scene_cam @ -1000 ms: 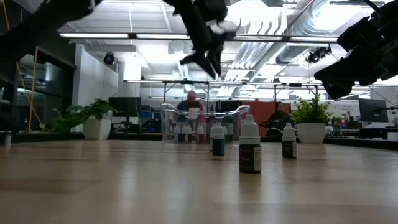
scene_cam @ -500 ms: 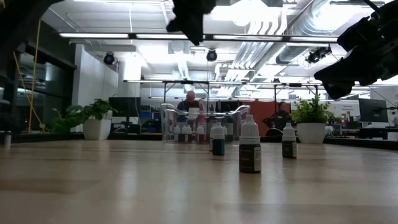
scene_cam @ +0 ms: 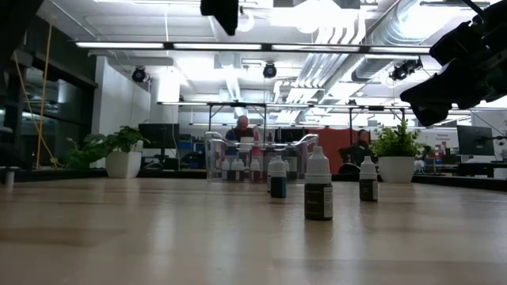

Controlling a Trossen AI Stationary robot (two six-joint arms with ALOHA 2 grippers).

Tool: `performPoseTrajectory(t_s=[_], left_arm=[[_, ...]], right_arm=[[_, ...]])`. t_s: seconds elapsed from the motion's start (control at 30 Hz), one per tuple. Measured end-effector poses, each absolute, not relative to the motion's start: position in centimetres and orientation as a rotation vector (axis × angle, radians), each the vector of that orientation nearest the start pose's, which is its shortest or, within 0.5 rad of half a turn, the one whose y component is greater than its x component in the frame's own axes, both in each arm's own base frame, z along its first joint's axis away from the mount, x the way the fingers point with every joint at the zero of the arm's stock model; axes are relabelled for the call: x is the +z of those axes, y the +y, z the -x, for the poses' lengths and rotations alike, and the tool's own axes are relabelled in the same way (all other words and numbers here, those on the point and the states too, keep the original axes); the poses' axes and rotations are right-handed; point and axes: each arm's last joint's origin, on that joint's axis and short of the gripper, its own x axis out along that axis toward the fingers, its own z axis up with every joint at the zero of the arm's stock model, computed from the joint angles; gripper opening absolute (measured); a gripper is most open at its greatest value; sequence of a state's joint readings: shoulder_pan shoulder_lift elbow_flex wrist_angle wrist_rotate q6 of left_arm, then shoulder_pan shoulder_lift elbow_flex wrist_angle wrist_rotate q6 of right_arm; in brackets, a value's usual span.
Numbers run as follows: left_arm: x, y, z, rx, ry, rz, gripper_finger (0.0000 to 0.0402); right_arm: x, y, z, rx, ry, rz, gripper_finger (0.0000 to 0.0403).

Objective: Pick & Place food coloring
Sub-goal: Put the bottom small purple food coloring bottle into the transparent bin

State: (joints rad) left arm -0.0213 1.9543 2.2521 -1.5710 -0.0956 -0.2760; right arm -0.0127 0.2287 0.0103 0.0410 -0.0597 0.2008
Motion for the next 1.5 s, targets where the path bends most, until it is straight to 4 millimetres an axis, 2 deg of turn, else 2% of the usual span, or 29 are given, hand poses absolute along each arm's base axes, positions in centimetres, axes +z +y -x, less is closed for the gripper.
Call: performPoseTrajectory(t_s=[0.23, 0.47, 0.7, 0.93, 1.13, 1.37, 1.43, 1.5], left_arm=[[35.4, -3.5, -37.0, 0.196, 1.326, 0.1, 0.0088], [33.5, -6.2, -37.3, 0.094, 1.203, 0.097, 0.0088], [31.4, -7.4, -36.4, 0.035, 1.111, 0.074, 0.0088], [30.7, -8.2, -37.3, -0.069, 1.043, 0.216, 0.0088], [30.3, -9.0, -37.7, -0.118, 1.026, 0.163, 0.0088], [28.4, -10.5, -38.5, -0.176, 1.059, 0.129, 0.0088], [28.2, -10.9, -39.3, -0.178, 1.033, 0.126, 0.0088], [27.7, -11.0, -39.1, -0.159, 1.096, 0.129, 0.0088]], right_arm=[[15.2, 0.0, -11.0, 0.029, 0.181, -0.207, 0.0], [15.2, 0.0, -11.0, 0.029, 0.182, -0.207, 0.0], [15.2, 0.0, -11.0, 0.029, 0.182, -0.207, 0.0], [15.2, 0.0, -11.0, 0.029, 0.182, -0.207, 0.0], [15.2, 0.0, -11.0, 0.029, 0.182, -0.207, 0.0], [15.2, 0.0, -11.0, 0.029, 0.184, -0.207, 0.0], [15.2, 0.0, -11.0, 0.029, 0.182, -0.207, 0.0], [15.1, 0.0, -11.0, 0.028, 0.189, -0.207, 0.0]])
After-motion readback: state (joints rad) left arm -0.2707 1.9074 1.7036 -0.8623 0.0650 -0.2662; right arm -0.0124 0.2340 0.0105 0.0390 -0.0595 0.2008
